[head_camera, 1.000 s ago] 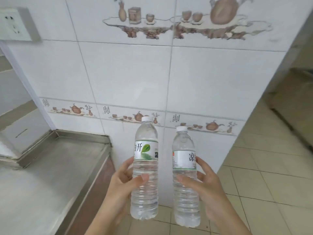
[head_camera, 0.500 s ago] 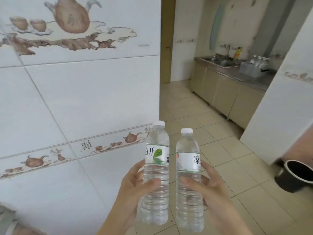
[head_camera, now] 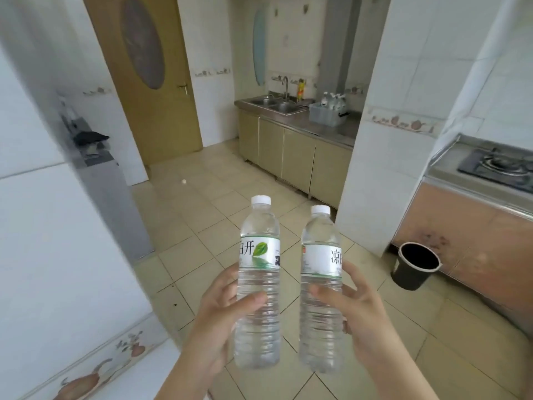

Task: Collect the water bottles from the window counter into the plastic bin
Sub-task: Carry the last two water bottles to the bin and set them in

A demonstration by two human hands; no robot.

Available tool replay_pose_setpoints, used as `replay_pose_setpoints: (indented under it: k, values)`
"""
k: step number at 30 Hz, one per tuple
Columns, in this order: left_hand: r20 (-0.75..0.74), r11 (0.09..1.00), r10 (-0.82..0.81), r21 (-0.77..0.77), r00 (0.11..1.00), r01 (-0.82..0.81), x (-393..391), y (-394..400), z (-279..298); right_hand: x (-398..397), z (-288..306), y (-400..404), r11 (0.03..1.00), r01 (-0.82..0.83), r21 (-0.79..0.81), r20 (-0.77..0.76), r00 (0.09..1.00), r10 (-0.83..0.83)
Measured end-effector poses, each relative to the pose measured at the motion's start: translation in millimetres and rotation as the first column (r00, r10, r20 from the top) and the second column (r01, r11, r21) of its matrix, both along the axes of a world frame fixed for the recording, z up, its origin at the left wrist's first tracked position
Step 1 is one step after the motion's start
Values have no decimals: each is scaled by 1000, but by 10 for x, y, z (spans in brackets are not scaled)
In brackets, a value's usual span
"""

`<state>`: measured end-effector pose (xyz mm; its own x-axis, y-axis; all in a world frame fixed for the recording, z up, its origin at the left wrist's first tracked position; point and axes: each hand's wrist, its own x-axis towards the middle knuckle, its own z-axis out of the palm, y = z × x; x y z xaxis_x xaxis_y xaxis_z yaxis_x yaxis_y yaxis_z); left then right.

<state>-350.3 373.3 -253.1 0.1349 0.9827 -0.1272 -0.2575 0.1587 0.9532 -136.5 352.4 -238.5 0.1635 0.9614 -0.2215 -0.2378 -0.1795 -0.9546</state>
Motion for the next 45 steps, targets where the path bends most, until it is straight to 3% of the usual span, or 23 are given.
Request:
replay_pose_setpoints:
  k: [10,22,31,45]
  values:
    - [44,992,-125,34,991,124,779,1299,58,798,44,1165,993,120,11,-35,992,-119]
    - [33,999,-18,36,999,17,2063,3022,171,2047,249,3023,998,48,37,-20,999,-47]
    - [24,999,-23,42,999,21,2560,4326,103,2492,209,4272,1000,17,14,-4,1000,-17]
    - [59,994,-90,73,994,86,3015,6981,161,2934,286,6770,996,73,49,33,997,-75]
